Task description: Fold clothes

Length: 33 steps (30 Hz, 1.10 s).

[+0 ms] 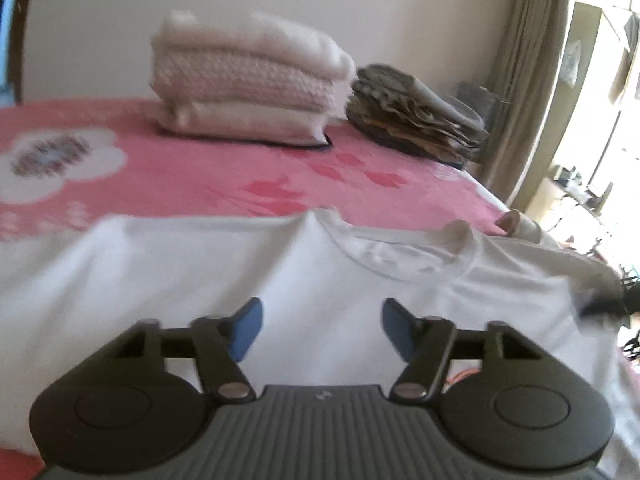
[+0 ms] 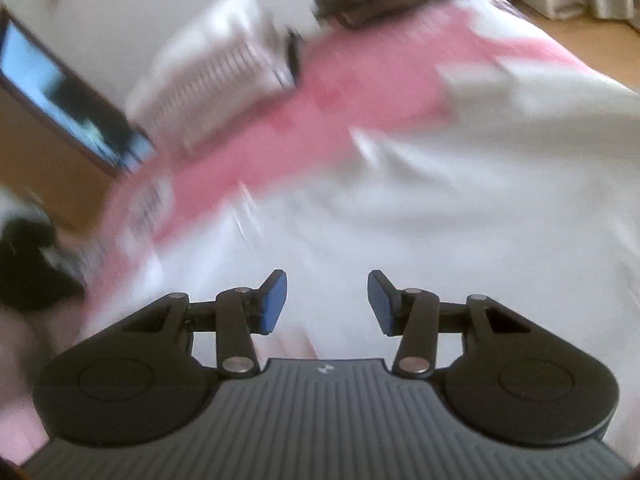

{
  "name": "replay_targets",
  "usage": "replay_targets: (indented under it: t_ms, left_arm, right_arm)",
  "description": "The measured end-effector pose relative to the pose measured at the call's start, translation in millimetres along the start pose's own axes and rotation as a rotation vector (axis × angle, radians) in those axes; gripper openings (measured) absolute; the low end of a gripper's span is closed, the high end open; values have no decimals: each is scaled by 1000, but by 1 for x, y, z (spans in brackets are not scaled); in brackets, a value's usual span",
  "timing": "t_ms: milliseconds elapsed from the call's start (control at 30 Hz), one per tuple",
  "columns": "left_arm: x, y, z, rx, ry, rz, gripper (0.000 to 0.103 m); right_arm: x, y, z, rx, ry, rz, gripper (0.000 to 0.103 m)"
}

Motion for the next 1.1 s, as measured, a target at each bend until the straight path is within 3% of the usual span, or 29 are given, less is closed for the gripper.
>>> replay_targets:
  t_ms: [133, 233, 367, 467, 533, 600, 733, 900, 967, 1033, 1067, 1100]
  left_arm:
    - [-7, 33, 5, -67, -67, -35, 37]
    - [-27, 55, 22, -87, -181, -72, 27]
    - [-51, 85, 53, -127, -327, -107, 23]
    - [-67, 90, 73, -105, -300, 29, 11]
    - [-74, 77, 84, -70, -275, 123, 13]
    - [-80, 60, 97, -27, -239, 207, 47]
    - [-69, 25, 108, -48, -114, 189, 50]
    - [-28, 3, 85, -221, 189, 175, 49]
    - [-21, 7, 63, -290, 230, 189, 47]
    - [-21, 20, 40, -352, 248, 218, 39]
    - [-25, 26, 31, -356, 272, 249, 38]
    - [-31, 29, 26, -326, 276, 267, 44]
  right_arm:
    - [14, -61, -81, -104, -15, -91, 44]
    - [26, -103, -127, -132, 28, -145, 44]
    - [41, -139, -179, -147, 115, -198, 44]
    - [52, -154, -205, -126, 198, -196, 44]
    - [58, -159, -218, -117, 230, -196, 44]
    - [60, -161, -224, -115, 226, -192, 44]
    - [60, -163, -222, -98, 199, -151, 44]
    - [55, -152, -211, -90, 176, -63, 44]
    - [50, -141, -207, -103, 174, -28, 44]
    - [44, -136, -205, -108, 171, -7, 44]
    - [41, -137, -203, -105, 168, -2, 44]
    - [39, -137, -202, -102, 165, 4, 44]
Point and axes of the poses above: each gripper's, at about its wrist camera, not at the fingertips, and y roughly the way its jaws point, x to its right, z to its top, the point moved 6 cm from there along y, roughly the way its jaws point, and after that the axes turned 5 degrees about -y, right-handed, at the moved point
